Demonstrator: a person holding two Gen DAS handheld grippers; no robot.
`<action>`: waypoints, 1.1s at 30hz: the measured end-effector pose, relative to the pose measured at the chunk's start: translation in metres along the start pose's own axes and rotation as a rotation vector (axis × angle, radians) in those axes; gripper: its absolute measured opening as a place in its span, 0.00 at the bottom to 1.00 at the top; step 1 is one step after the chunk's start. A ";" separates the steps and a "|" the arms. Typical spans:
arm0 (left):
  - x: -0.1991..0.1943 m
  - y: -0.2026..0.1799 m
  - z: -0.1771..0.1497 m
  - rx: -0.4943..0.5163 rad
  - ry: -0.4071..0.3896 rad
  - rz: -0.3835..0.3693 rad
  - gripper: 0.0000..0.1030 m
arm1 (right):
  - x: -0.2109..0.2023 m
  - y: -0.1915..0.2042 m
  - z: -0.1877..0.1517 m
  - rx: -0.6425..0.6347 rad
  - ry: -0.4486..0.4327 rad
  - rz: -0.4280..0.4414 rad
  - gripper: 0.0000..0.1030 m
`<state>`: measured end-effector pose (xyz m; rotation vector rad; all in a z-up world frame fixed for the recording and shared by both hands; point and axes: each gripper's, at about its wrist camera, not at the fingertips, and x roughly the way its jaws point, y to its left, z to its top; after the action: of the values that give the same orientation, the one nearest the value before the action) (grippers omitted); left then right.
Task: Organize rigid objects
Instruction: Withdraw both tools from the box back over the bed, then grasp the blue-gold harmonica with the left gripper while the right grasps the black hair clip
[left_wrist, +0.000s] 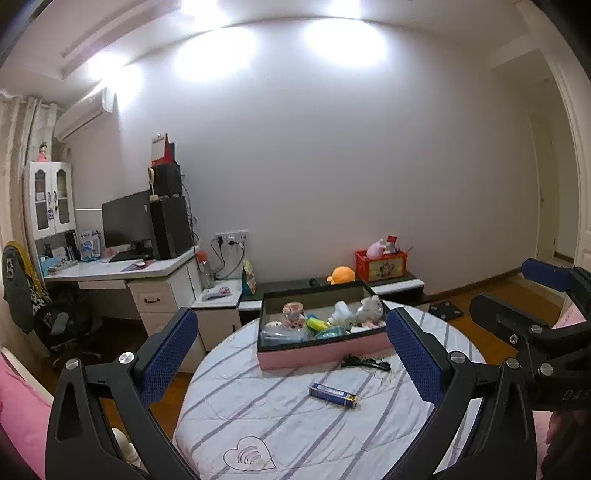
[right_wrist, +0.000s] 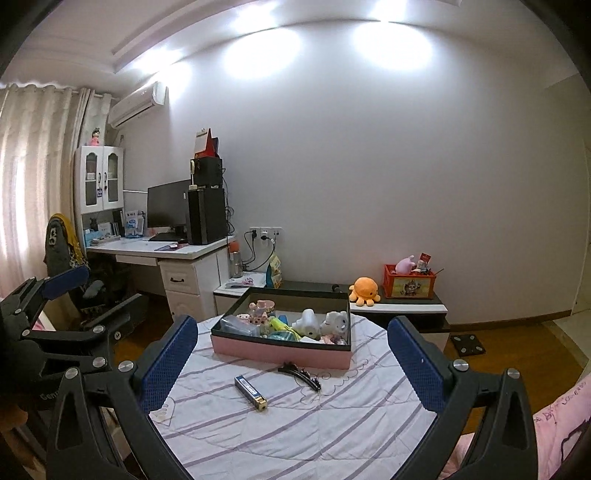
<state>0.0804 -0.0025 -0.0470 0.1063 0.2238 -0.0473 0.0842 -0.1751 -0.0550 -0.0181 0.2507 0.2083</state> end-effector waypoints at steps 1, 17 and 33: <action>0.002 -0.002 -0.001 0.002 0.007 0.000 1.00 | 0.000 0.000 -0.002 0.001 0.006 -0.001 1.00; 0.111 -0.024 -0.058 -0.093 0.311 -0.074 1.00 | 0.061 -0.047 -0.046 0.080 0.163 -0.035 1.00; 0.231 -0.043 -0.138 -0.166 0.681 -0.005 1.00 | 0.130 -0.099 -0.104 0.163 0.373 -0.017 1.00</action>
<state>0.2724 -0.0382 -0.2369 -0.0482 0.9067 0.0049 0.2030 -0.2503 -0.1886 0.1033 0.6382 0.1658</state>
